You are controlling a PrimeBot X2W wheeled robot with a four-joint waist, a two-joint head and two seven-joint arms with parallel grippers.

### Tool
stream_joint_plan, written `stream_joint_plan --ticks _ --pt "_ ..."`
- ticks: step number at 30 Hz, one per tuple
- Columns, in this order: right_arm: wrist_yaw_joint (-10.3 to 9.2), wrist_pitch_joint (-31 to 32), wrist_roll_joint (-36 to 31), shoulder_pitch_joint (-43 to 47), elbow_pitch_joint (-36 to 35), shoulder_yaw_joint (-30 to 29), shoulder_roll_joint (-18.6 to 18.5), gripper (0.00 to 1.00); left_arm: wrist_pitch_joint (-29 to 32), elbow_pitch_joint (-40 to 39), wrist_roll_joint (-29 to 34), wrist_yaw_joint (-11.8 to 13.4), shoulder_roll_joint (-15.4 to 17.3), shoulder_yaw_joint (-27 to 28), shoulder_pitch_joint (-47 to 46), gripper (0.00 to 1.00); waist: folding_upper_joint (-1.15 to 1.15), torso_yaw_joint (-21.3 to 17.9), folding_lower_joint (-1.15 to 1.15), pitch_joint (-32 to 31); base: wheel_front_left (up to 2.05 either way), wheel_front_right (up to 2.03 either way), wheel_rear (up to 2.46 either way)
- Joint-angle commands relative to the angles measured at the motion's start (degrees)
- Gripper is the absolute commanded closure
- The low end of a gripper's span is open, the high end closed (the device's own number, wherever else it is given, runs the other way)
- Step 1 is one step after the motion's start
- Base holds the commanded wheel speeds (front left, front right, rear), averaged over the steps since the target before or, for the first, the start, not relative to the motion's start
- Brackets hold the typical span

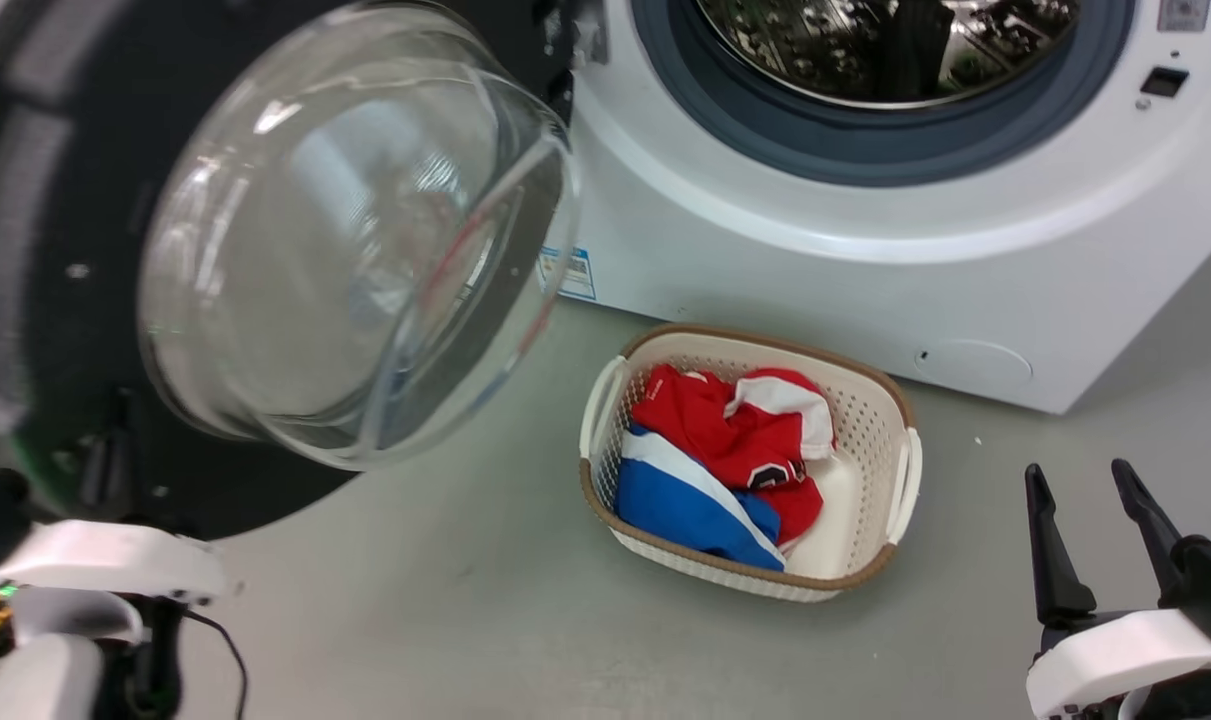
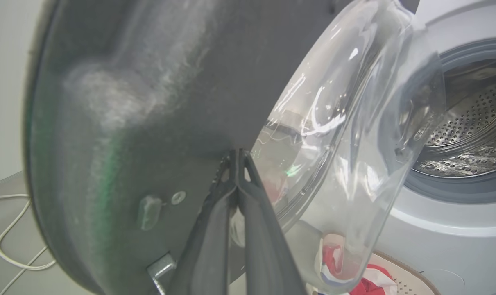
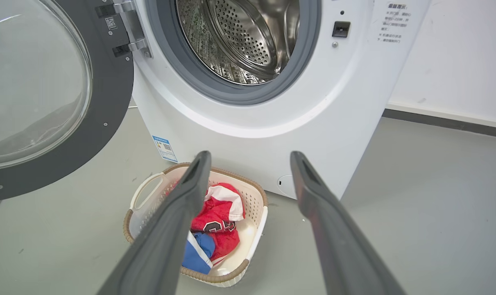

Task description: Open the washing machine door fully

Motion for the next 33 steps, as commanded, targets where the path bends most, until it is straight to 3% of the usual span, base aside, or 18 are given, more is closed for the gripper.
stream_joint_plan --ticks 1,9,19,25,33 --pt "-0.02 0.0 0.1 -1.2 -0.3 0.0 -0.5 0.00 -0.5 1.9 -1.2 -0.5 1.5 2.3 -1.8 1.00 0.00 -1.6 0.00 2.0 0.00 0.00 0.00" --pt "-0.02 -0.5 0.5 -2.4 0.3 0.3 -1.2 0.00 -1.5 7.7 -4.7 -3.3 3.9 7.2 -3.9 1.00 0.00 -3.3 0.00 4.0 0.00 0.00 0.00" --pt "-0.02 -0.6 1.2 -3.1 1.4 0.5 -1.2 0.00 -2.6 11.7 -4.1 -5.5 4.7 9.1 -4.8 1.00 0.00 -3.5 0.00 3.4 0.00 0.00 0.00" --pt "-0.02 -0.9 1.2 -1.9 2.4 0.9 -0.6 0.00 -2.8 9.8 -1.7 -4.2 3.4 9.5 -1.1 1.00 0.00 -3.5 0.00 0.0 0.00 0.00 0.00" --pt "-0.02 -0.9 0.9 0.7 3.5 1.0 0.4 0.00 -2.2 -0.9 2.9 0.9 0.1 7.0 7.3 1.00 0.00 -2.6 0.00 -5.8 0.00 0.00 0.00"
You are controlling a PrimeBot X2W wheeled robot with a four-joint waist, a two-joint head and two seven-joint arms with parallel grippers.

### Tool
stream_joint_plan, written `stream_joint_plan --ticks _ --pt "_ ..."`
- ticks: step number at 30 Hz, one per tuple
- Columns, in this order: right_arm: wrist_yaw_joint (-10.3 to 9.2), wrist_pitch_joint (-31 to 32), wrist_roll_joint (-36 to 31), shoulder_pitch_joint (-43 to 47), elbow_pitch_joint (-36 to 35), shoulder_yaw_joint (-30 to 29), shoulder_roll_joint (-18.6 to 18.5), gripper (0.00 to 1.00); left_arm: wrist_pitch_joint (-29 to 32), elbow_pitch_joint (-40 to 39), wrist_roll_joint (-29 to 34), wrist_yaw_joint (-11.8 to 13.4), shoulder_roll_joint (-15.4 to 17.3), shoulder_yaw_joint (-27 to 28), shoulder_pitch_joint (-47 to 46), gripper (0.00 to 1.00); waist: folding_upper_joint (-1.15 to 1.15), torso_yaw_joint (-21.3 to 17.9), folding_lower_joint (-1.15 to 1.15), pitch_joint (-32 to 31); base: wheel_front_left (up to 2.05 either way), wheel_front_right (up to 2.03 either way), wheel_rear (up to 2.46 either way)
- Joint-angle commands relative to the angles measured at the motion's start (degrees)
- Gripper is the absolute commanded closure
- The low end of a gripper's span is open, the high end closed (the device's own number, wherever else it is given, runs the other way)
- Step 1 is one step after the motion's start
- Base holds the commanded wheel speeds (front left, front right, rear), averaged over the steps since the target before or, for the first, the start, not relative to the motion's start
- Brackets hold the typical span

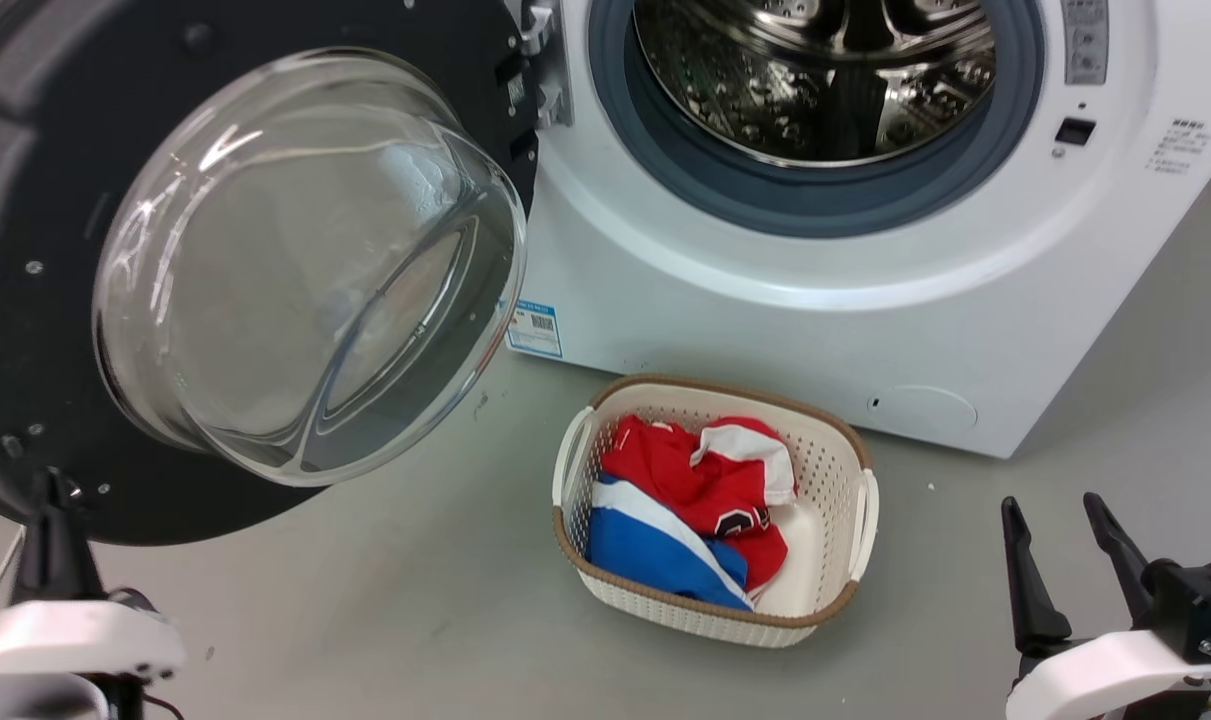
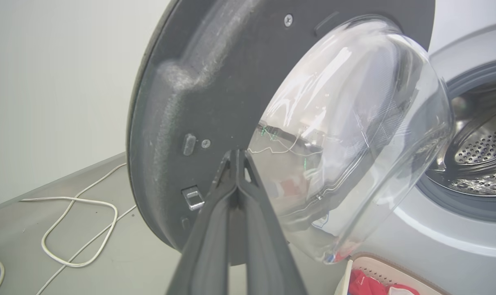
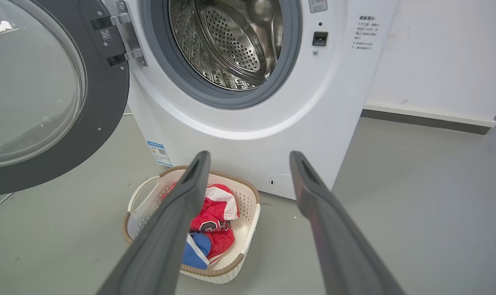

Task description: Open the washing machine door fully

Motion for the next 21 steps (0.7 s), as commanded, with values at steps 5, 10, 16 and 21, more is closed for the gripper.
stream_joint_plan --ticks 5,10,16,21 --pt "-0.02 0.2 -0.3 1.6 0.1 0.2 0.5 0.00 2.7 -6.8 2.7 1.8 -1.5 -4.4 5.2 1.00 0.00 0.7 0.00 -4.2 0.00 0.00 0.00" --pt "-0.02 0.6 -0.3 2.3 -0.2 0.6 0.6 0.00 5.6 -10.9 4.6 1.5 -2.8 -9.6 6.1 1.00 0.00 0.2 0.00 -5.6 0.00 0.00 0.00" --pt "-0.02 0.6 1.2 2.1 0.1 1.9 0.6 0.00 6.9 -11.2 7.7 0.7 -4.4 -15.7 3.6 0.83 0.00 -2.8 0.00 -6.1 0.00 0.00 0.00" --pt "-0.02 0.6 1.1 2.1 0.1 1.9 0.6 0.00 6.5 -8.5 9.0 -0.5 -5.2 -18.5 1.3 0.00 0.00 -6.8 0.00 -6.0 0.00 0.00 0.00"
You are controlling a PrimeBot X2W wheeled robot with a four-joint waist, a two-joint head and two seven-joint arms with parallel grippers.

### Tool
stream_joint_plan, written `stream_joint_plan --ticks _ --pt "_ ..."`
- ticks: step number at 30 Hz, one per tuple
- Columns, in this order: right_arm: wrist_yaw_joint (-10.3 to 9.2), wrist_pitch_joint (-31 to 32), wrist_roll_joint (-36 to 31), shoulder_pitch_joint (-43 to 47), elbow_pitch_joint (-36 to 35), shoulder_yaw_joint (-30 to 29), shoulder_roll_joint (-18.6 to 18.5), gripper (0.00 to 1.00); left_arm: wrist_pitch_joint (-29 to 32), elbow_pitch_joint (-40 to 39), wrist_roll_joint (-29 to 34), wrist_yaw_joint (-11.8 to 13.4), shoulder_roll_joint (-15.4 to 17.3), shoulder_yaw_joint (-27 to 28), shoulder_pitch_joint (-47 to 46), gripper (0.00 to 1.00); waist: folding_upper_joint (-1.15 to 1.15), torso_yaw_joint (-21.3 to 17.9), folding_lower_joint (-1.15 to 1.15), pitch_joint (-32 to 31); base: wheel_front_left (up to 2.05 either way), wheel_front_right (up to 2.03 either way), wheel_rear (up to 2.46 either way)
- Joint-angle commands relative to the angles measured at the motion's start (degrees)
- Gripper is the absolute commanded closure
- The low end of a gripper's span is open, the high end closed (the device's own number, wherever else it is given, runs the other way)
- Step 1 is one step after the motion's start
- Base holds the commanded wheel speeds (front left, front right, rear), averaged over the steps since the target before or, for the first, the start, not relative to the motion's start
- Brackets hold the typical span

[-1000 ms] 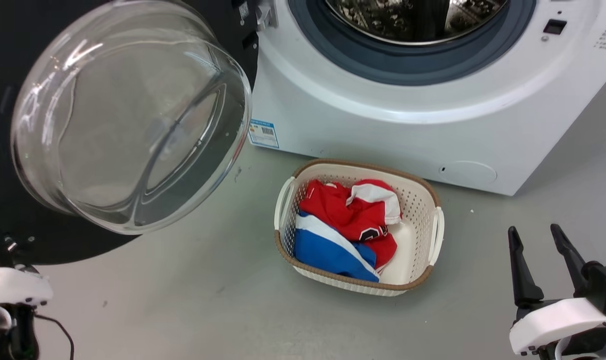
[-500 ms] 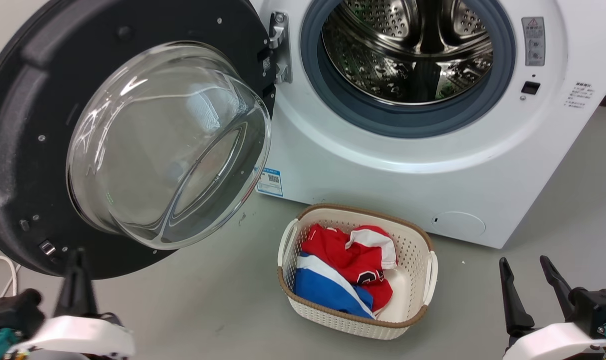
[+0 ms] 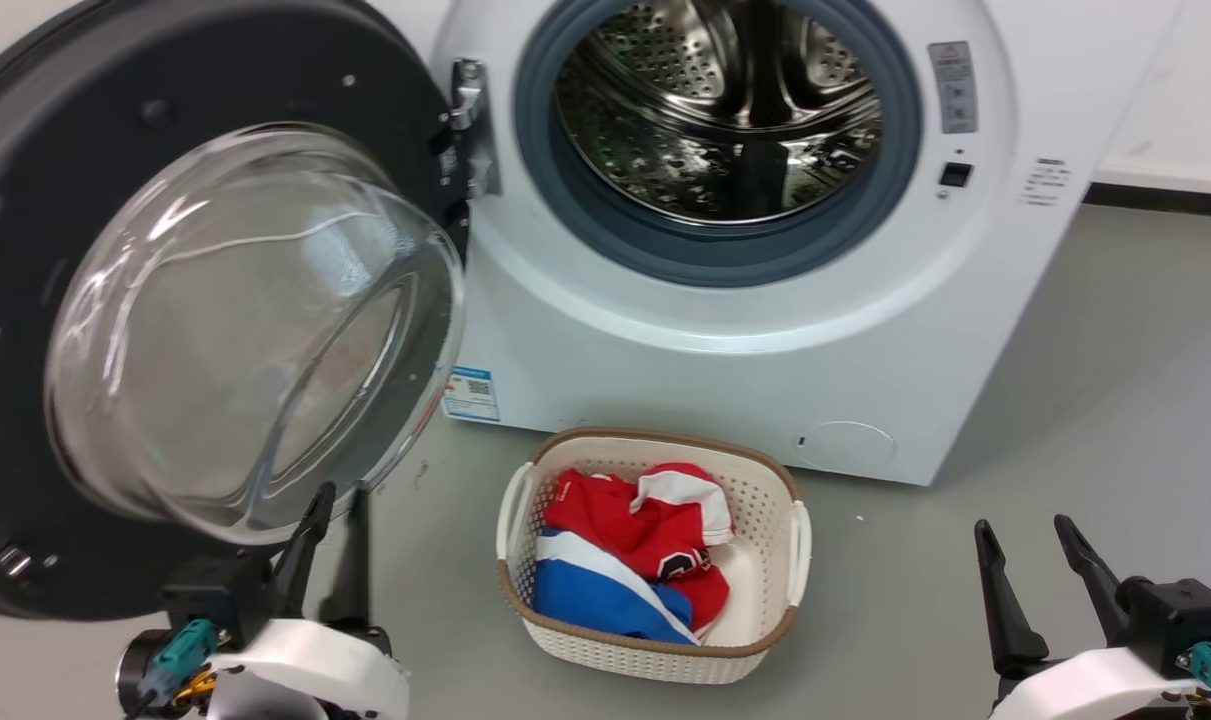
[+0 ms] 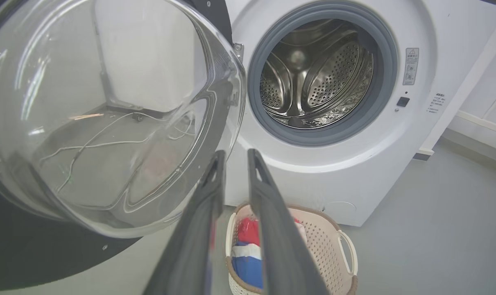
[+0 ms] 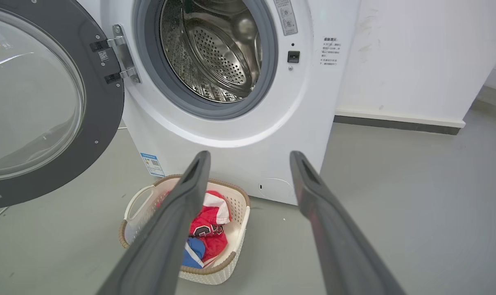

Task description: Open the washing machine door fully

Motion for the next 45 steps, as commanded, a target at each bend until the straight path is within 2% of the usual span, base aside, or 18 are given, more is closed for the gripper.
stream_joint_plan --ticks 1,7,13,19,45 --pt "-0.02 0.0 0.0 0.4 -0.1 -0.2 0.1 0.00 -0.4 0.9 0.7 -0.4 -0.3 -0.8 -1.2 0.00 0.00 -2.6 0.00 0.1 0.00 0.00 0.00" --pt "-0.02 0.0 -0.2 0.0 -0.4 -0.2 0.1 0.00 -1.4 4.2 2.1 -0.9 -0.6 -2.2 -3.6 0.00 0.00 -7.0 0.00 0.6 0.00 0.00 0.00" --pt "-0.02 -0.1 -0.1 -0.8 -0.7 0.2 0.1 0.00 -3.3 7.7 2.6 -0.1 -1.3 -2.2 -5.1 0.00 0.00 -11.4 0.00 1.7 0.00 0.00 0.00" --pt "-0.02 -0.5 0.0 -1.1 -0.7 -0.1 0.1 0.00 -4.8 10.7 2.6 0.1 -2.0 -1.8 -6.1 0.00 0.00 -14.1 0.00 2.4 0.00 0.00 0.00" --pt "-0.02 -1.1 -0.2 -1.7 0.3 -0.2 0.1 0.00 -6.7 15.2 2.5 0.8 -2.4 -0.9 -6.8 0.00 0.00 -14.2 0.00 2.3 0.00 0.00 0.00"
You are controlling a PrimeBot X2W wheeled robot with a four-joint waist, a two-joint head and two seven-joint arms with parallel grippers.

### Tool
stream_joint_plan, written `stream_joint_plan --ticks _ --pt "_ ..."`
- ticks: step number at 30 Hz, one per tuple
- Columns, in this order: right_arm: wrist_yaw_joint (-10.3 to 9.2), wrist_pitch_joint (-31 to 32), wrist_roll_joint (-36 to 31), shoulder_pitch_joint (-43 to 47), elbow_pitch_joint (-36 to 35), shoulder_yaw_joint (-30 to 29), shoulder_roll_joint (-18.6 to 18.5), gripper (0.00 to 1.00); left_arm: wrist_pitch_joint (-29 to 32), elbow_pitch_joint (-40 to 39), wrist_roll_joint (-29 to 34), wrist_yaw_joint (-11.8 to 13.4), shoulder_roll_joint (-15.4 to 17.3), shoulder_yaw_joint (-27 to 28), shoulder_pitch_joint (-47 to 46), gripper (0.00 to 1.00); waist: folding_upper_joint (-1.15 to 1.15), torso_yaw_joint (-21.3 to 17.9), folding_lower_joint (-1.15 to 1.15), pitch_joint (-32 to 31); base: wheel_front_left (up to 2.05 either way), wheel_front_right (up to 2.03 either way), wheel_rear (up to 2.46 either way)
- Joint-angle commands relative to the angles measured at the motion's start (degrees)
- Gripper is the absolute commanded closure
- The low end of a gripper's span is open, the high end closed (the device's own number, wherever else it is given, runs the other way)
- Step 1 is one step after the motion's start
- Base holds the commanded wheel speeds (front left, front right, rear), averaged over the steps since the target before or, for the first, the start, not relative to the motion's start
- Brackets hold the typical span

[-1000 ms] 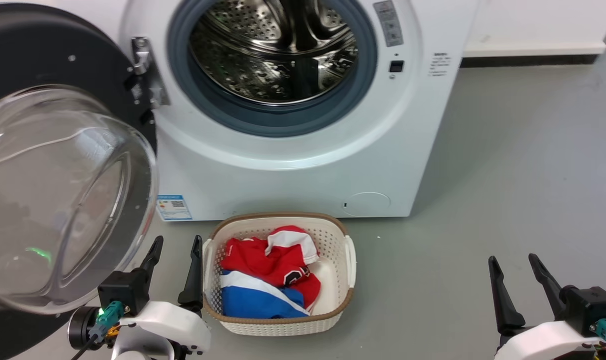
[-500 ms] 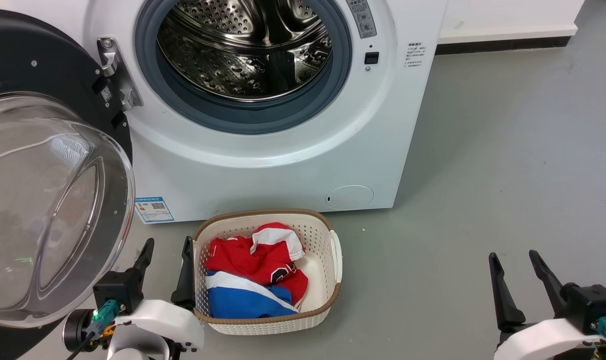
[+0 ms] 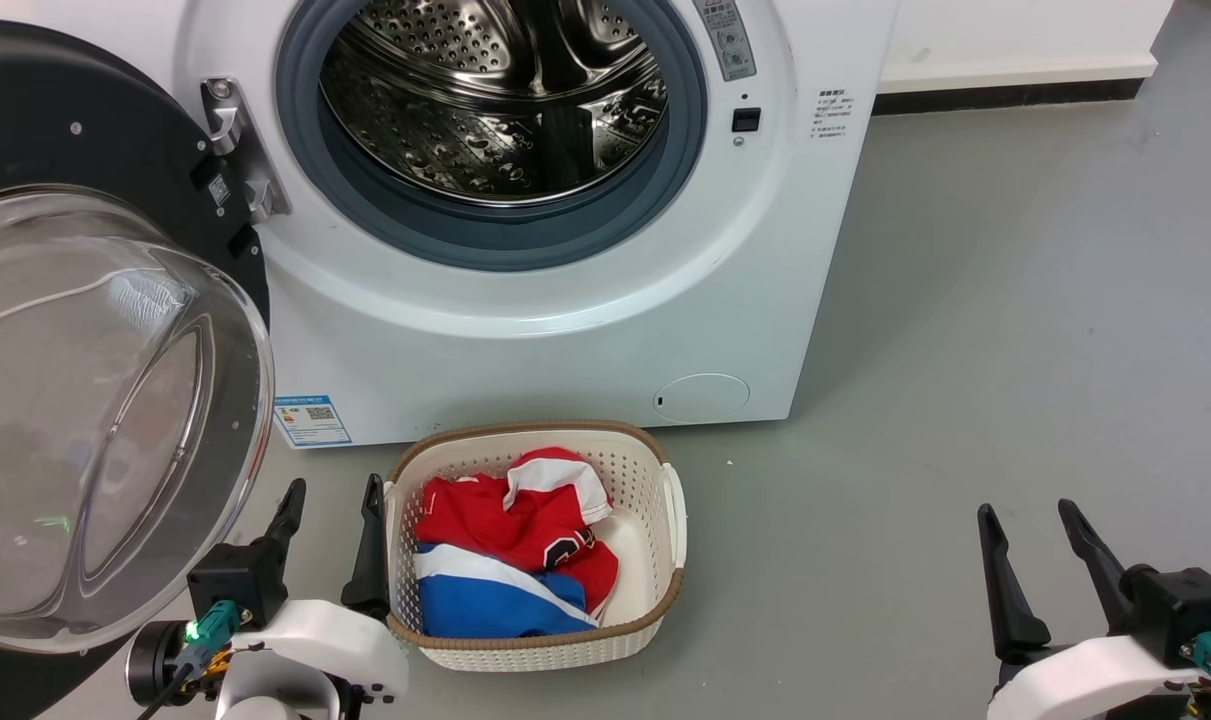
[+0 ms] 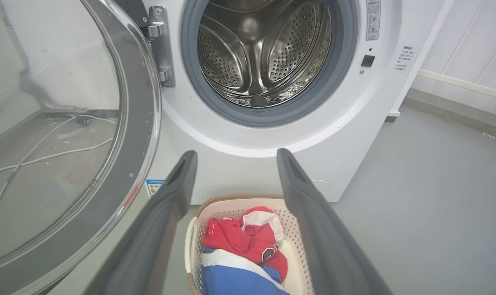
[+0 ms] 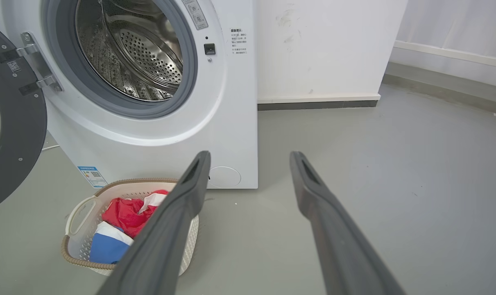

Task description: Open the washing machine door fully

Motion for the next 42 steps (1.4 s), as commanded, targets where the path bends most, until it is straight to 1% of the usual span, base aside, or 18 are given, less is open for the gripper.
stream_joint_plan --ticks 1,15,16,19,30,42 --pt "-0.02 -0.3 -0.1 -0.5 -0.1 0.0 0.1 0.00 -0.3 0.1 0.0 0.3 0.1 0.1 0.0 0.00 0.00 0.1 0.00 0.0 0.00 0.00 0.00" --pt "-0.02 0.0 -0.3 -0.4 -0.2 0.4 0.1 0.00 -0.4 0.3 -0.2 0.3 0.5 0.0 0.6 0.00 0.00 0.9 0.00 -0.4 0.00 0.00 0.00" --pt "0.00 -0.2 -0.2 0.0 0.1 0.4 0.0 1.00 -0.2 0.4 -0.4 0.1 0.3 -0.1 0.4 1.00 0.00 0.9 0.00 -0.4 0.00 0.00 0.00" --pt "0.00 -0.2 0.3 0.8 1.6 0.5 0.0 1.00 0.1 1.6 -1.0 0.0 -0.5 -0.3 1.5 1.00 0.00 1.0 0.00 -0.4 0.00 0.00 0.00" --pt "0.00 0.7 13.9 -1.1 3.6 0.5 -0.4 1.00 3.2 1.3 -10.8 -2.5 -2.4 3.1 1.3 1.00 0.00 1.3 0.00 -0.5 0.00 0.00 0.00" --pt "0.00 1.5 26.6 -2.9 5.6 0.4 -0.8 1.00 6.2 1.0 -20.0 -4.9 -4.3 6.4 1.0 1.00 0.00 1.6 0.00 -0.6 0.00 0.00 0.00"
